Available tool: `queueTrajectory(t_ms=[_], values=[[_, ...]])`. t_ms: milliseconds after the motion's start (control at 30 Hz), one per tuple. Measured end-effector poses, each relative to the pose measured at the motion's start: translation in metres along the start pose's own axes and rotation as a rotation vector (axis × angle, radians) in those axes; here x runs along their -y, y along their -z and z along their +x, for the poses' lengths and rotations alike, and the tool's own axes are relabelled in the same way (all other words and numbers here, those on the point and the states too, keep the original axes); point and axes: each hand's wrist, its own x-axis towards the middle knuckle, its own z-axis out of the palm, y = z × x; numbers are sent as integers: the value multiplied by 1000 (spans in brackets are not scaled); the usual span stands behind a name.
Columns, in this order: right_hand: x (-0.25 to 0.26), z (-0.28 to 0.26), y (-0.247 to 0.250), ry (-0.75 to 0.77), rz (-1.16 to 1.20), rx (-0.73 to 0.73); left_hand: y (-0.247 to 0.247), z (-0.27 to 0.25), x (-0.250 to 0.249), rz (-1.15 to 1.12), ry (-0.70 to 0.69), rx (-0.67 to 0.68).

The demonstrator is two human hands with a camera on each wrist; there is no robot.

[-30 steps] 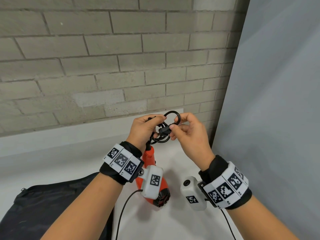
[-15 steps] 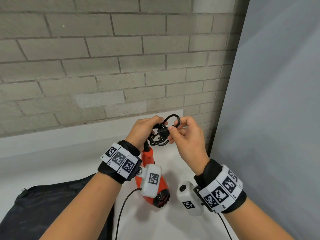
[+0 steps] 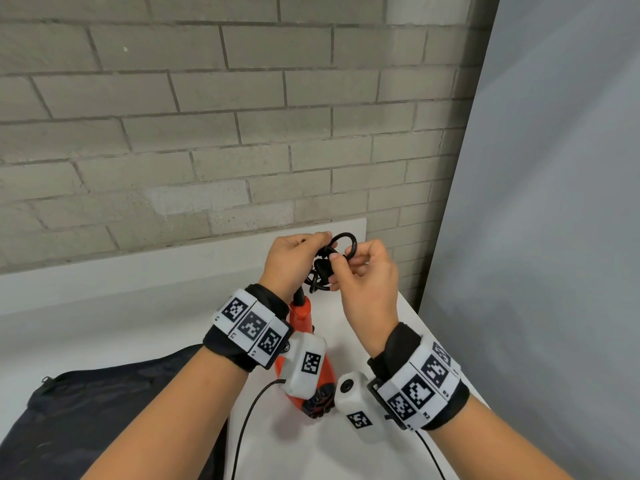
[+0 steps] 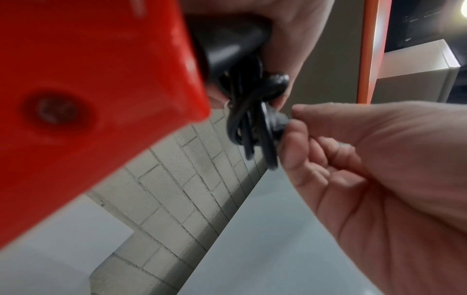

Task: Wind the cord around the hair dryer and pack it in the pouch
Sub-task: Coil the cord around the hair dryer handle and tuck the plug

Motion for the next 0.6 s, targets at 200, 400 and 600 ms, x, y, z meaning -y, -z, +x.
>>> queueTrajectory(t_ms=[200, 400, 600], values=[[-5, 2, -6, 17, -97, 0, 0, -2, 0, 22, -18, 1], [-10, -7, -6, 23, -176, 143, 1, -1, 1, 102, 4, -62], [-10, 0, -1, 98, -264, 124, 2, -1, 0, 4, 25, -17]])
